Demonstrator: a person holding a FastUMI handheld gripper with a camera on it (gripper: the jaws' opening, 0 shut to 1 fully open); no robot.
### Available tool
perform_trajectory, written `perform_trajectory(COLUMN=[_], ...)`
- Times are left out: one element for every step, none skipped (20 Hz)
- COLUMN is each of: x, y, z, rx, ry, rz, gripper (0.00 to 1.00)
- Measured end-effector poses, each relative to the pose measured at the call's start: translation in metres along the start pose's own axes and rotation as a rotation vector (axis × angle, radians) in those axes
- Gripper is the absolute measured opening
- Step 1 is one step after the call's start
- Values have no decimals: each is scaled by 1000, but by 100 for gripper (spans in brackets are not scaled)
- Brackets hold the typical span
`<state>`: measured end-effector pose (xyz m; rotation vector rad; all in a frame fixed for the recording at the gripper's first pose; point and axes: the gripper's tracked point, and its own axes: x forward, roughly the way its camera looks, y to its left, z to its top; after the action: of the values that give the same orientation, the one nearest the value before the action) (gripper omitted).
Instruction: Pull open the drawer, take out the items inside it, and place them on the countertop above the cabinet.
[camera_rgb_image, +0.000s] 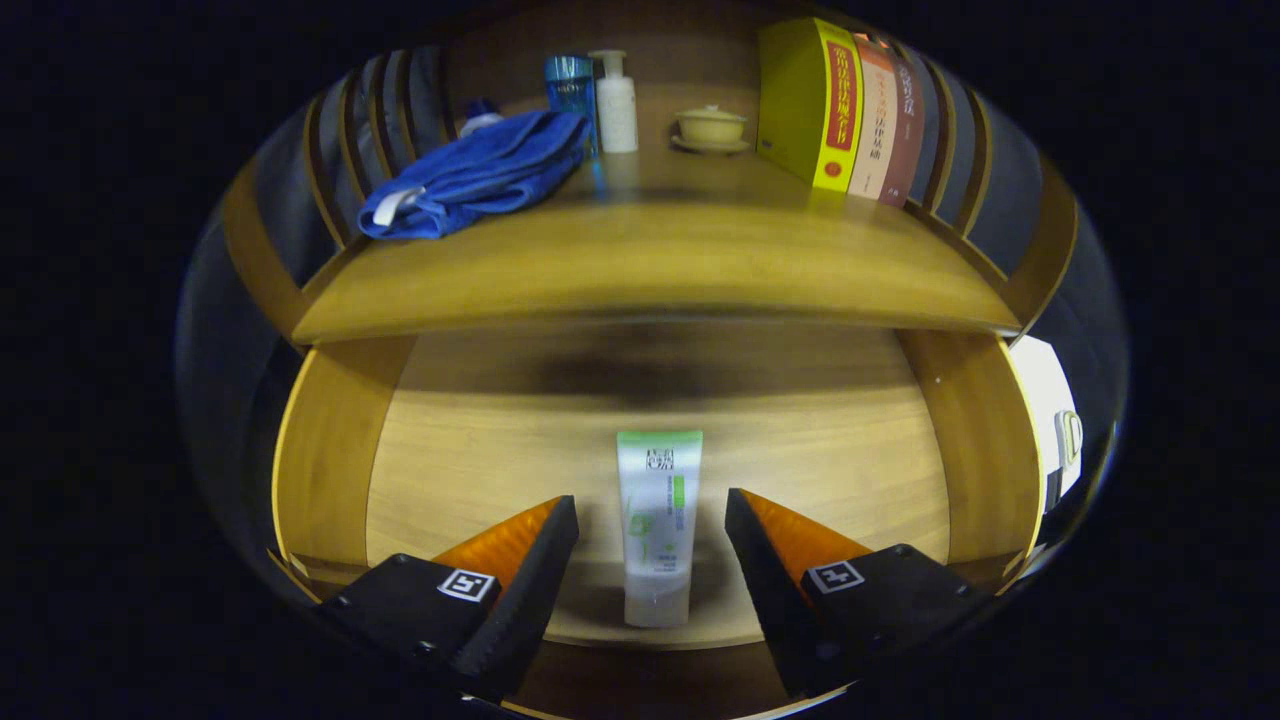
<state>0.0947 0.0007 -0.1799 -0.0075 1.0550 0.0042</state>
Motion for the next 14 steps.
perform_trajectory(x=[3, 7, 3, 5, 8, 11, 13, 16, 17, 18, 19, 21, 22, 22], y=[1, 2, 1, 1, 0, -2, -3, -2, -3, -3, -3, -5, -6, -7], z=[-5, -10, -17, -18, -20, -24, -27, -30, -32, -34, -33, -35, -34, -33], rx=[-8, -7, -1, 10, 14, 14, 18, 18, 12, 10, 9, 8, -1, -4], ry=[33, 62, 94, 109, 123, 133, 148, 156, 175, 186, 188, 189, 187, 187], rz=[-5, -1, -3, -8, -15, -22, -20, -22, -26, -23, -27, -35, -42, -42], gripper=[98, 98, 97, 97, 96, 95, 93, 91, 89, 87, 85, 82, 76, 71])
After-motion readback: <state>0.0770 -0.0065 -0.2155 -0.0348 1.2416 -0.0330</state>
